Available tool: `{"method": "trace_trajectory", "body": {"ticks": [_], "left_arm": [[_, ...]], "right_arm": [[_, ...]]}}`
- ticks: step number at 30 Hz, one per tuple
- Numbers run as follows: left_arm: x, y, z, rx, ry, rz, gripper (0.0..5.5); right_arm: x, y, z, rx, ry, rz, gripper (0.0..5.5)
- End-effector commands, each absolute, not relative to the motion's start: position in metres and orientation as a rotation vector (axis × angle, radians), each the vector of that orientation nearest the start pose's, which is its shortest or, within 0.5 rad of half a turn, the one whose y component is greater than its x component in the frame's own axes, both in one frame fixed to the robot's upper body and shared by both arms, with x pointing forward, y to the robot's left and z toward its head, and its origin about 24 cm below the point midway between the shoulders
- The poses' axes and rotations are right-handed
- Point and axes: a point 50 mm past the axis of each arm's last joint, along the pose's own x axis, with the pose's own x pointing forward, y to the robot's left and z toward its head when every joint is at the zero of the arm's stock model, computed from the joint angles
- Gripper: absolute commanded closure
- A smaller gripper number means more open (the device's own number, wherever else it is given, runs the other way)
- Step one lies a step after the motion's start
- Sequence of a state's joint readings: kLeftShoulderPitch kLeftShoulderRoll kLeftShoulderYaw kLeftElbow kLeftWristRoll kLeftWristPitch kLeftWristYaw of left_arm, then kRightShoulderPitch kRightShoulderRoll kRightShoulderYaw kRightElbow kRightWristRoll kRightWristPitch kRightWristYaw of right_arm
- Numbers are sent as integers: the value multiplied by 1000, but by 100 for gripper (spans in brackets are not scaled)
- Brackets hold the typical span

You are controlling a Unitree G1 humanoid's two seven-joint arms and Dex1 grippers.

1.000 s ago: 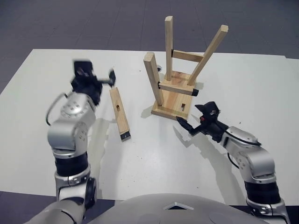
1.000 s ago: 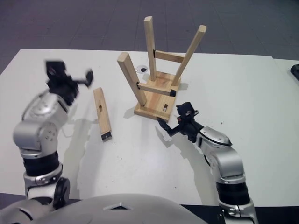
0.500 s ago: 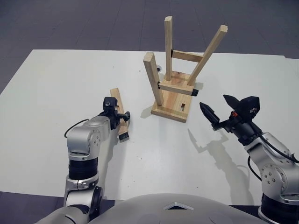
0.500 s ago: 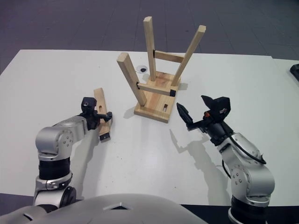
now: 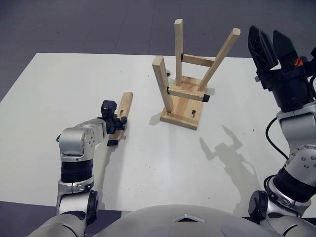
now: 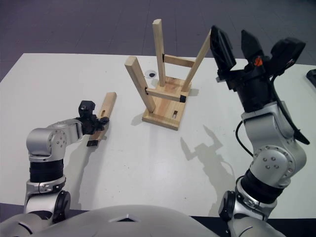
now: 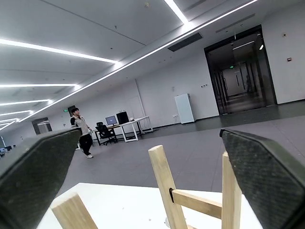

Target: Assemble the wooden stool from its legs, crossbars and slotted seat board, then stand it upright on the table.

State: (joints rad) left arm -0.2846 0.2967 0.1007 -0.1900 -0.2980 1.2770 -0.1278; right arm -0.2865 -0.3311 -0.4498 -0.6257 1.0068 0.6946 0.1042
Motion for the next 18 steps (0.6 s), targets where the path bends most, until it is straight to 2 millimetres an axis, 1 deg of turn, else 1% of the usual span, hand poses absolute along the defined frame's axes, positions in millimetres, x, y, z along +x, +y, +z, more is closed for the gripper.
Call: {"method": "trace_trajectory", "body": {"ticks": [1,4,5,6,7,9,10,11,12,14,15,17,18], "left_arm": [[256,202,32,-14,917,-94,344],[269,209,51,72,749,-59,344],[280,214,72,103,595,-29,344],[290,217,94,81,446,-6,344],[301,223,126,53,248,33,344],[307,233,179,34,-40,78,344],[307,236,199,49,-141,95,344],[307,237,221,45,-240,86,344],[307,235,245,31,-353,85,344],[304,225,283,12,-533,30,344],[302,216,299,29,-605,-14,344],[299,192,320,101,-716,-118,344],[296,180,326,130,-763,-173,344]], "right_arm": [[244,-193,231,437,-356,475,10],[255,-196,230,495,-339,428,10],[261,-199,231,524,-336,400,10],[265,-201,232,559,-342,382,10],[268,-203,237,611,-366,363,10],[275,-206,251,716,-428,346,10],[278,-204,261,763,-466,357,10],[281,-200,271,799,-502,378,10],[285,-191,282,832,-531,419,10],[291,-171,301,838,-559,506,10],[293,-159,312,823,-573,565,10],[292,-138,331,804,-596,698,10],[292,-128,338,810,-601,759,10]]}}
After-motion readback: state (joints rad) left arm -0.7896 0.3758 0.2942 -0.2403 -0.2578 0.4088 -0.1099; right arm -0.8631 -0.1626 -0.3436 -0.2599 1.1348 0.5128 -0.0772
